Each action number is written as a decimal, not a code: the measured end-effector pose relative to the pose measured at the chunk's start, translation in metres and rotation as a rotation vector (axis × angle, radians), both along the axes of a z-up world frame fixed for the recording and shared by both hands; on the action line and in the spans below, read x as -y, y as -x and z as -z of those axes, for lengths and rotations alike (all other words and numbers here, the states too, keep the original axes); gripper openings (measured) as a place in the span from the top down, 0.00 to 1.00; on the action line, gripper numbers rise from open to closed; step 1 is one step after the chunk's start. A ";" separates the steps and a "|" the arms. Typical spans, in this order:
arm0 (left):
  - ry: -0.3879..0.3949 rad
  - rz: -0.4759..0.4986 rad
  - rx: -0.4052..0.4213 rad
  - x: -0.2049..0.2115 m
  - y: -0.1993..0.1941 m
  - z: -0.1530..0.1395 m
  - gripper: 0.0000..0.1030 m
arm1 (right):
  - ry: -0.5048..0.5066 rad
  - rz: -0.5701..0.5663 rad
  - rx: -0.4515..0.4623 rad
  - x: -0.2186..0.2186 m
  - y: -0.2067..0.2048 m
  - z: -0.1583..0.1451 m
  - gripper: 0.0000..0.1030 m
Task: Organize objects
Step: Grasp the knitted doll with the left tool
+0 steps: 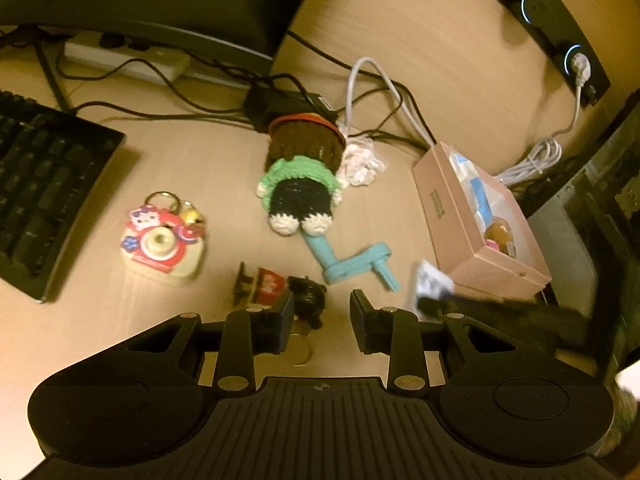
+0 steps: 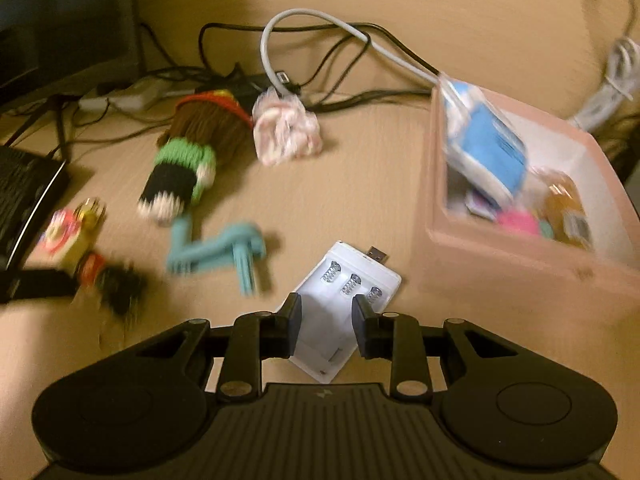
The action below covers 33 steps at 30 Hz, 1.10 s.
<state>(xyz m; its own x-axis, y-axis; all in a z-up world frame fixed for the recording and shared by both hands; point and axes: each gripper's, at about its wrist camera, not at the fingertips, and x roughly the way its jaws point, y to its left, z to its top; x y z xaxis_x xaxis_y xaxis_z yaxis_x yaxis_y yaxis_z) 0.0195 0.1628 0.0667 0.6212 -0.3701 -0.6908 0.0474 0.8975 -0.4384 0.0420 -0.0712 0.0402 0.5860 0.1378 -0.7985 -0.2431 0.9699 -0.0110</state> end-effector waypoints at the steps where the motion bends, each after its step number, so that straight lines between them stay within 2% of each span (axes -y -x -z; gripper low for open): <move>1: -0.005 0.001 -0.002 0.003 -0.001 0.000 0.67 | 0.008 -0.006 0.002 0.005 0.003 0.000 0.72; 2: -0.016 0.000 -0.005 0.007 -0.001 0.001 0.67 | 0.016 -0.011 0.003 0.010 0.009 -0.001 0.71; 3: -0.029 -0.003 -0.006 0.010 -0.002 0.001 0.67 | 0.015 -0.011 0.005 0.016 0.018 -0.005 0.66; 4: -0.044 -0.006 -0.007 0.013 -0.002 0.001 0.67 | 0.006 -0.007 0.009 0.022 0.022 -0.007 0.48; 6: -0.070 -0.018 -0.002 0.017 -0.004 0.000 0.67 | -0.008 0.012 0.045 0.034 0.030 -0.016 0.28; 8: -0.091 -0.037 0.015 0.019 -0.007 -0.005 0.67 | -0.016 0.024 0.094 0.045 0.038 -0.027 0.27; 12: -0.094 -0.113 0.061 0.018 -0.031 -0.018 0.67 | -0.045 0.045 0.129 0.068 0.058 -0.043 0.19; 16: -0.095 -0.165 0.087 0.022 -0.072 -0.023 0.67 | -0.077 0.059 0.111 0.083 0.065 -0.038 0.19; 18: -0.127 -0.139 0.067 0.029 -0.094 -0.019 0.67 | -0.086 0.079 0.076 0.088 0.065 -0.031 0.19; 19: -0.157 -0.111 0.054 0.034 -0.103 -0.016 0.67 | -0.096 0.079 0.059 0.090 0.066 -0.027 0.19; 21: -0.277 -0.052 0.024 0.048 -0.119 -0.004 0.65 | -0.090 0.070 0.035 0.092 0.070 -0.021 0.19; 22: -0.349 -0.042 0.039 0.055 -0.123 -0.001 0.55 | -0.081 0.069 0.033 0.093 0.072 -0.020 0.19; 24: -0.427 -0.010 0.032 0.064 -0.133 0.006 0.48 | -0.079 0.067 0.029 0.097 0.077 -0.019 0.19; 27: -0.452 -0.019 0.020 0.067 -0.146 0.012 0.43 | -0.079 0.076 0.031 0.105 0.083 -0.020 0.18; 30: -0.423 -0.048 -0.033 0.066 -0.160 0.019 0.36 | -0.063 0.091 0.032 0.112 0.088 -0.022 0.17; 33: -0.386 -0.070 -0.059 0.063 -0.162 0.025 0.37 | -0.054 0.108 0.026 0.118 0.090 -0.022 0.17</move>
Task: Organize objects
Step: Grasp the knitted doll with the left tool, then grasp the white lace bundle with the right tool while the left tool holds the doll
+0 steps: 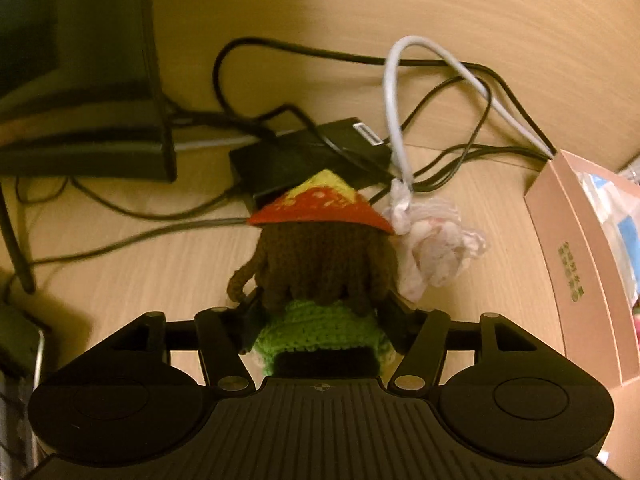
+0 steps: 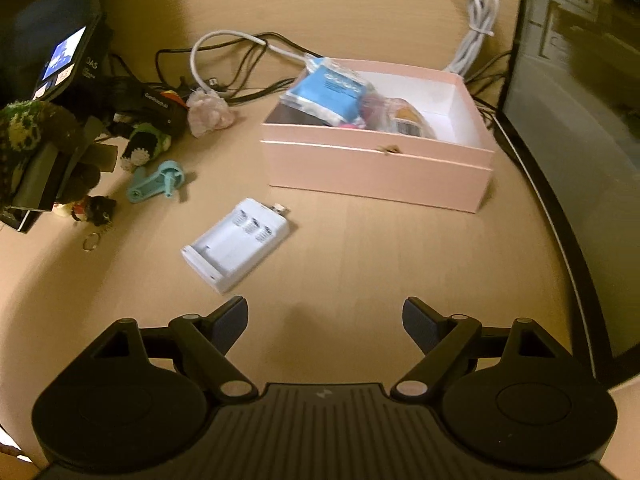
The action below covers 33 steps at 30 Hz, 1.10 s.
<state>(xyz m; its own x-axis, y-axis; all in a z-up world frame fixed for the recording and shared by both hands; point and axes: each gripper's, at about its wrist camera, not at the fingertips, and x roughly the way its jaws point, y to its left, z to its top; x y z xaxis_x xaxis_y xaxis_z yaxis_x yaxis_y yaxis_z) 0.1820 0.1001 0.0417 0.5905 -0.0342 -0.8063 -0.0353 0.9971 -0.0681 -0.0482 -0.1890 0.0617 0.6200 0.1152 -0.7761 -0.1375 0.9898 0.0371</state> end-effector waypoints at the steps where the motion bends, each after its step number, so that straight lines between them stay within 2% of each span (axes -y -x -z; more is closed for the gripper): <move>1: 0.009 -0.006 0.002 -0.001 0.001 0.000 0.39 | 0.002 0.004 -0.002 0.001 0.001 0.000 0.17; 4: 0.077 -0.032 -0.021 -0.010 0.011 -0.004 0.43 | 0.008 -0.002 -0.002 0.001 0.001 0.000 0.17; 6: 0.128 -0.013 -0.034 -0.013 0.021 -0.004 0.44 | 0.010 -0.017 0.003 -0.004 0.000 -0.002 0.17; 11: 0.195 0.054 -0.047 -0.012 0.071 -0.003 0.45 | 0.018 -0.068 0.021 -0.021 -0.009 -0.006 0.17; 14: 0.276 0.052 -0.032 -0.019 0.102 -0.008 0.47 | 0.034 -0.118 0.050 -0.036 -0.017 -0.011 0.17; 19: 0.403 -0.012 0.028 -0.045 0.142 -0.027 0.48 | 0.068 -0.219 0.114 -0.068 -0.042 -0.022 0.17; 22: 0.442 -0.030 0.065 -0.059 0.163 -0.042 0.48 | 0.068 -0.263 0.158 -0.090 -0.064 -0.032 0.17; 26: 0.466 -0.032 0.115 -0.075 0.191 -0.061 0.48 | 0.048 -0.276 0.175 -0.126 -0.114 -0.035 0.17; 33: 0.463 -0.066 0.159 -0.099 0.228 -0.076 0.48 | 0.013 -0.195 0.067 -0.173 -0.212 -0.013 0.17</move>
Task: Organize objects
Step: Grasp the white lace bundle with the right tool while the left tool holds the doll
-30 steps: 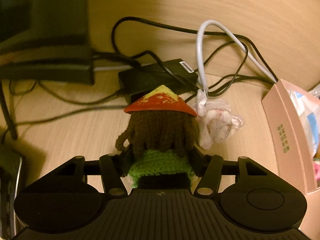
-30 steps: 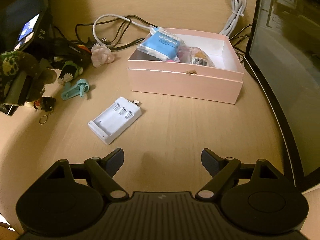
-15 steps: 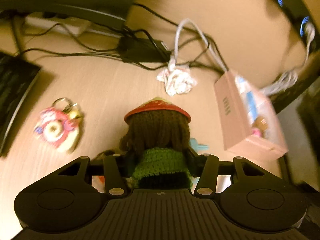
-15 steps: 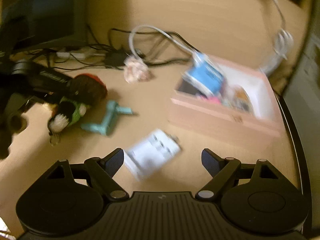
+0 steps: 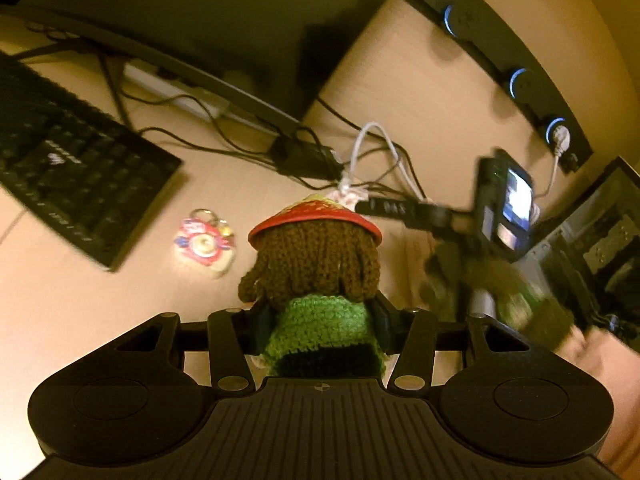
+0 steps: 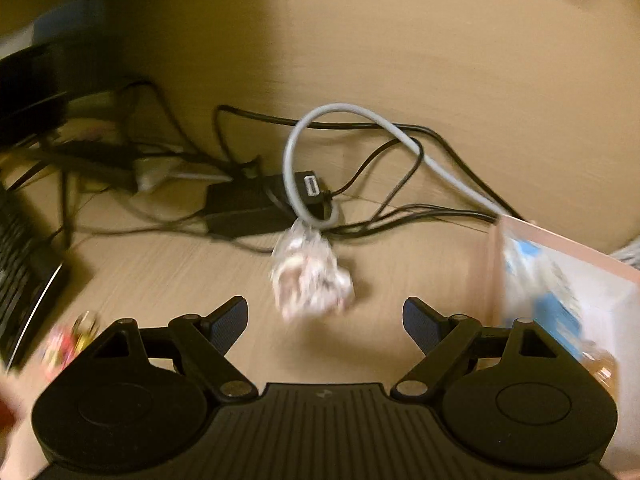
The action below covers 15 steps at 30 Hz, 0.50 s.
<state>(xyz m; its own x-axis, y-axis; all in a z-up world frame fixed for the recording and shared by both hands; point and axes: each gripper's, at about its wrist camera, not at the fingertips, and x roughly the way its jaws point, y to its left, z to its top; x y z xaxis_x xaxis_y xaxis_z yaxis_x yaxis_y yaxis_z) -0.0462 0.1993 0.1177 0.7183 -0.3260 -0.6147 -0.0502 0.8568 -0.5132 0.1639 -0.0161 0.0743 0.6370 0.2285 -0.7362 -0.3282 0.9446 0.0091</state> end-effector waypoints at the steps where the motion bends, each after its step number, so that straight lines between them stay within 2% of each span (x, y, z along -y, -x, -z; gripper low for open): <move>1: -0.003 -0.011 -0.003 -0.003 0.004 0.001 0.48 | -0.002 0.007 -0.013 -0.005 -0.011 0.004 0.17; 6: -0.001 -0.079 -0.054 -0.023 0.018 0.013 0.48 | 0.021 -0.042 -0.059 -0.027 -0.045 0.023 0.18; 8: -0.001 -0.109 -0.078 -0.031 0.023 0.019 0.48 | 0.041 -0.077 -0.075 -0.034 -0.050 0.030 0.29; 10: 0.003 -0.127 -0.093 -0.036 0.025 0.023 0.48 | 0.041 -0.097 -0.114 -0.038 -0.052 0.035 0.53; 15: 0.008 -0.144 -0.109 -0.037 0.020 0.029 0.48 | 0.052 -0.144 -0.110 -0.039 -0.025 0.040 0.66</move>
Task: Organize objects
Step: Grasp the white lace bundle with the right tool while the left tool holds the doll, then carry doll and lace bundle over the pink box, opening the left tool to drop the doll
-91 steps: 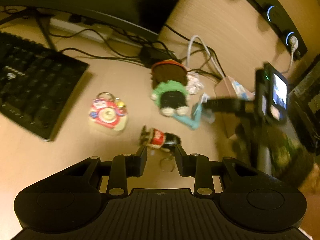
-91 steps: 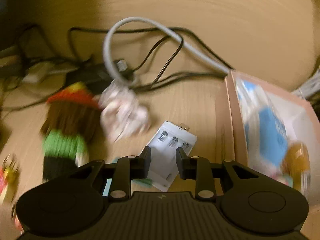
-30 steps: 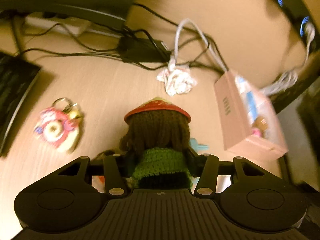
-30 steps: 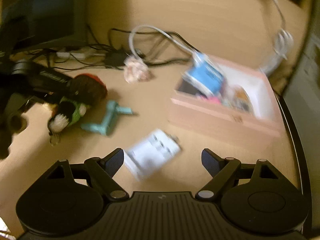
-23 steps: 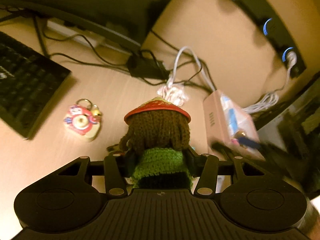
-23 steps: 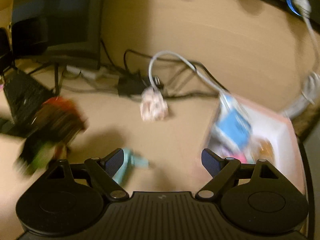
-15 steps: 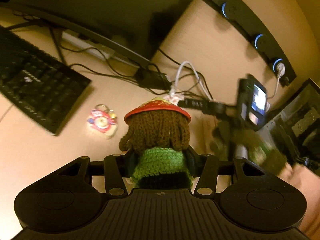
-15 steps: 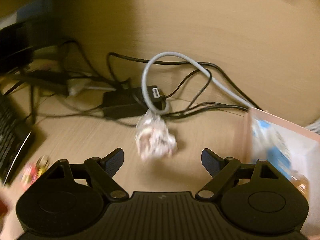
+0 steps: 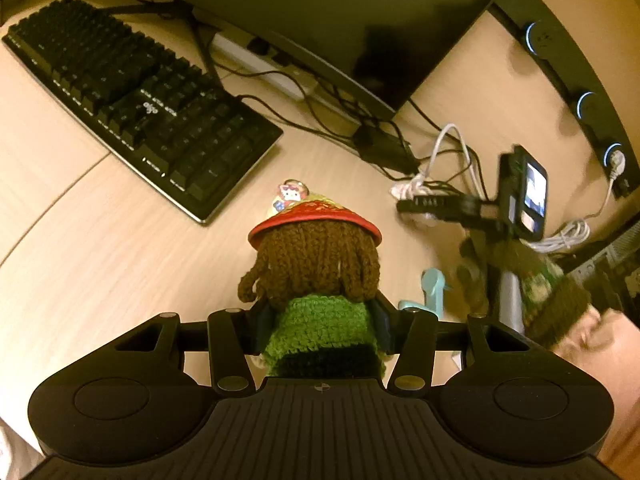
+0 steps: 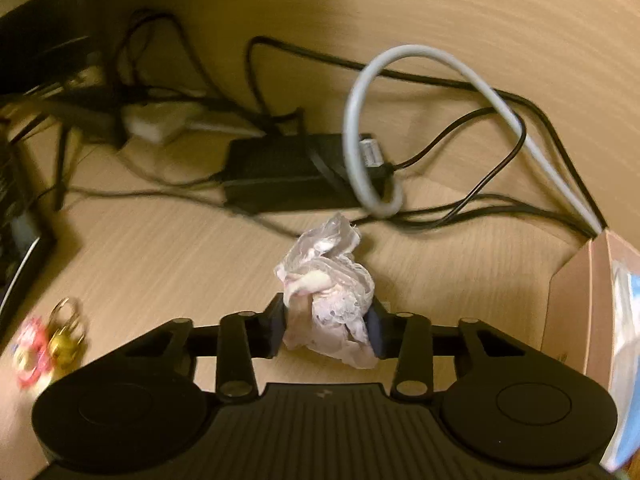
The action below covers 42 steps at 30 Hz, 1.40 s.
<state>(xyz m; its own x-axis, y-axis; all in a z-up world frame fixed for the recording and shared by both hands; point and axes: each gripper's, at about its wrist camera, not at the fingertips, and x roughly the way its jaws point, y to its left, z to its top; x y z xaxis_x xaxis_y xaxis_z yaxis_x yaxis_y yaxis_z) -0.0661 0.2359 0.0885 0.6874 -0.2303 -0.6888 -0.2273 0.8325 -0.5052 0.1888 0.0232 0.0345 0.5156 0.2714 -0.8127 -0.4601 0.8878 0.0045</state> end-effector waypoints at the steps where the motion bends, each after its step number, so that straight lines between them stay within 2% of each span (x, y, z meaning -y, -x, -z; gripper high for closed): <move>1: 0.000 -0.004 -0.004 0.000 -0.002 0.001 0.48 | -0.005 -0.013 -0.004 0.001 0.007 -0.001 0.69; 7: 0.019 -0.017 -0.018 0.004 -0.006 0.007 0.48 | -0.052 -0.082 -0.068 0.018 0.061 -0.008 0.74; 10: 0.025 -0.012 -0.017 0.007 -0.008 0.008 0.48 | -0.106 -0.118 -0.066 0.035 0.079 -0.023 0.74; 16: 0.038 -0.025 0.002 0.005 -0.003 0.004 0.48 | -0.259 -0.014 -0.074 0.066 0.070 -0.058 0.75; 19: 0.026 -0.002 0.005 0.009 -0.001 0.001 0.48 | -0.298 -0.013 -0.079 0.074 0.088 -0.073 0.76; 22: 0.027 0.064 0.015 0.023 -0.004 -0.003 0.48 | -0.311 -0.006 -0.062 0.087 0.115 -0.084 0.76; 25: 0.019 0.158 0.012 0.049 -0.012 -0.006 0.48 | -0.285 0.043 -0.044 0.107 0.143 -0.087 0.76; 29: -0.019 0.339 0.000 0.102 -0.029 -0.010 0.48 | -0.199 0.130 0.013 0.144 0.186 -0.087 0.76; 31: -0.013 0.407 0.016 0.128 -0.039 -0.015 0.48 | -0.164 0.169 0.050 0.164 0.207 -0.091 0.76; 35: 0.002 0.517 0.085 0.191 -0.077 -0.038 0.48 | -0.167 0.275 0.102 0.212 0.244 -0.102 0.75; 39: -0.016 0.570 0.141 0.263 -0.128 -0.054 0.48 | -0.151 0.359 0.159 0.248 0.270 -0.106 0.75; 42: -0.009 0.559 0.154 0.312 -0.169 -0.053 0.48 | -0.160 0.409 0.168 0.271 0.283 -0.101 0.76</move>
<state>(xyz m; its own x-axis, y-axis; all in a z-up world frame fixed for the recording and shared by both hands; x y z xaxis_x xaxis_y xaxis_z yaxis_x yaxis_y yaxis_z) 0.1032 -0.0756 0.1415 0.5551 -0.5819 -0.5943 0.3236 0.8093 -0.4902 -0.0945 -0.2479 0.1358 0.7270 0.1334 -0.6736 -0.0787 0.9907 0.1113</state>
